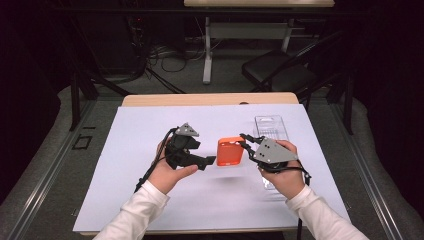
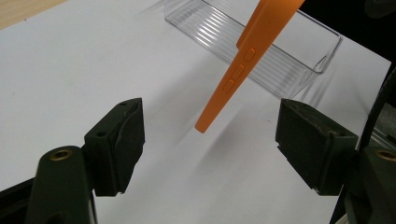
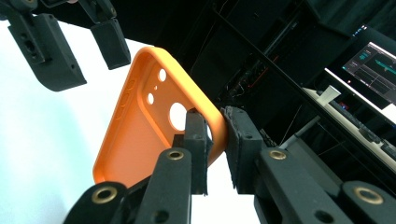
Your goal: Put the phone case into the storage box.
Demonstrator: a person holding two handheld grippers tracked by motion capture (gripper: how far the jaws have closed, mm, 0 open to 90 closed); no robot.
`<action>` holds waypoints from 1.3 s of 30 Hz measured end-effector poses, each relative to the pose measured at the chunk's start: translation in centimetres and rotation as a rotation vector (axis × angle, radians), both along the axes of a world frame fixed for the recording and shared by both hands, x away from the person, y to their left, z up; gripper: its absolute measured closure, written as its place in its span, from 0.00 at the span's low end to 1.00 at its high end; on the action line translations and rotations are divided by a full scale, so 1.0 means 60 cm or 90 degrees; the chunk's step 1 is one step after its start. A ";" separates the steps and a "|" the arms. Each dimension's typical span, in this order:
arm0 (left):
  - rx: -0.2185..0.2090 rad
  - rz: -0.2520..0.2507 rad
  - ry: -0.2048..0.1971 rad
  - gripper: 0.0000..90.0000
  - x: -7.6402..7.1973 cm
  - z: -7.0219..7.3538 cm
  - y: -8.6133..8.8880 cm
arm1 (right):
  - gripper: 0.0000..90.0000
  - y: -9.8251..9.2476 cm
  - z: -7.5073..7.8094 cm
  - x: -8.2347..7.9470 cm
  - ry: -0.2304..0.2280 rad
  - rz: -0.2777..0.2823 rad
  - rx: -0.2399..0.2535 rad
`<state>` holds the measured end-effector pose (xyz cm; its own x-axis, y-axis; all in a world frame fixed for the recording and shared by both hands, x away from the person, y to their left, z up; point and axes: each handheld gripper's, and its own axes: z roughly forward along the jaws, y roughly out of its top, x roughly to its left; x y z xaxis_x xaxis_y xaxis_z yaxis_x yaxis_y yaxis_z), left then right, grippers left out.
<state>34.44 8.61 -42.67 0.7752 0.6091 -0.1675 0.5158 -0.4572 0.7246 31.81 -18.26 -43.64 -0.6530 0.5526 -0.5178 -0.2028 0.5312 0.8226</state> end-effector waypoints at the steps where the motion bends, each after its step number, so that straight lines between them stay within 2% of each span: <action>1: -0.001 0.000 0.002 0.27 -0.001 0.000 0.001 | 0.89 -0.001 0.001 0.000 -0.001 -0.001 -0.002; 7: -0.022 0.011 -0.005 0.24 -0.006 -0.005 0.008 | 0.89 -0.007 0.005 0.000 -0.007 -0.003 -0.004; 9: -0.033 0.007 -0.004 0.22 -0.005 -0.005 0.010 | 0.89 -0.008 0.006 0.000 -0.008 -0.003 -0.004; 16: -0.047 0.009 0.005 0.18 -0.002 -0.006 0.018 | 0.89 -0.011 0.011 0.000 -0.016 -0.002 -0.007; 18: -0.042 0.014 -0.001 0.18 -0.002 -0.004 0.022 | 0.89 -0.013 0.011 0.000 -0.018 -0.002 -0.011; 23: -0.050 0.032 -0.005 0.17 -0.005 0.001 0.031 | 0.89 -0.019 0.014 0.003 -0.022 -0.005 -0.017; 29: -0.036 0.053 -0.022 0.14 -0.011 0.005 0.039 | 0.89 -0.027 0.023 0.005 -0.031 -0.010 -0.023; 34: -0.037 0.060 -0.017 0.12 -0.013 0.003 0.049 | 0.89 -0.031 0.027 0.008 -0.032 -0.018 -0.026; 38: -0.050 0.066 -0.013 0.10 -0.015 -0.002 0.057 | 0.89 -0.033 0.031 0.011 -0.035 -0.023 -0.027; 39: -0.044 0.064 -0.015 0.10 -0.015 -0.002 0.059 | 0.89 -0.033 0.033 0.011 -0.037 -0.023 -0.026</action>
